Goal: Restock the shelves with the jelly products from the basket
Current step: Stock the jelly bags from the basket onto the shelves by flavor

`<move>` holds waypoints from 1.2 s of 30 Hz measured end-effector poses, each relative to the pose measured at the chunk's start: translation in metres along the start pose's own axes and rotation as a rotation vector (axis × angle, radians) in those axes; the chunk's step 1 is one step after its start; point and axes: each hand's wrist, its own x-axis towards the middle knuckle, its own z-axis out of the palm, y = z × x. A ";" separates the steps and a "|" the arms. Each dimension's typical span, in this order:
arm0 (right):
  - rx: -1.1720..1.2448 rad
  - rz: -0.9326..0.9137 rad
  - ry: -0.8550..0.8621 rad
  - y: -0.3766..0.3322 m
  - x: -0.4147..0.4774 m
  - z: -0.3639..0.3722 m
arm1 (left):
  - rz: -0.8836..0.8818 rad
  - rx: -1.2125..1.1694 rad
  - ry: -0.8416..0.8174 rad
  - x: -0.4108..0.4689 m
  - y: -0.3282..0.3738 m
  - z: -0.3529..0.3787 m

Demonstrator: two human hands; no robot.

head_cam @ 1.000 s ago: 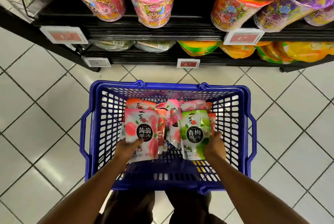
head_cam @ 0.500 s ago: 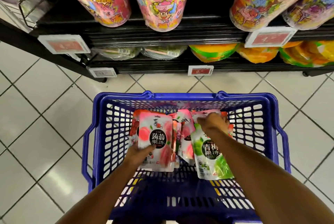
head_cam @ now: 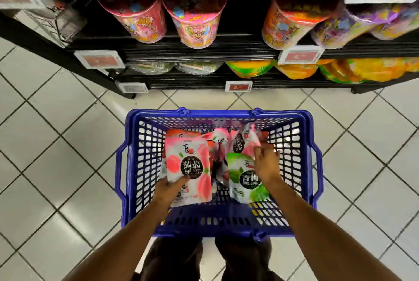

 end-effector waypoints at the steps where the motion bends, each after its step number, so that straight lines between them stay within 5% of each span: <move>1: 0.129 0.016 0.044 0.001 -0.006 -0.009 | -0.001 -0.009 -0.008 -0.007 0.001 -0.001; 4: 0.434 -0.044 0.261 0.003 -0.021 -0.033 | 0.002 -0.013 -0.028 -0.022 0.002 -0.003; 9: 0.734 -0.022 0.310 0.011 -0.027 -0.040 | 0.025 0.033 0.010 -0.028 0.000 -0.006; 13: 0.611 0.180 0.154 0.033 -0.023 -0.015 | 0.028 0.085 0.046 -0.023 -0.007 -0.003; 17: 0.236 0.335 -0.012 0.056 -0.020 0.015 | 0.002 0.142 0.058 -0.009 -0.016 0.000; 22: 0.369 0.503 -0.057 0.060 -0.011 0.033 | -0.014 0.166 0.048 0.007 -0.027 0.003; 28: 0.111 0.652 -0.266 0.079 -0.015 0.030 | -0.033 0.053 -0.029 0.010 -0.036 0.002; 36: 0.915 0.540 -0.226 0.021 -0.070 -0.043 | 0.010 -0.222 -0.068 -0.065 0.018 -0.024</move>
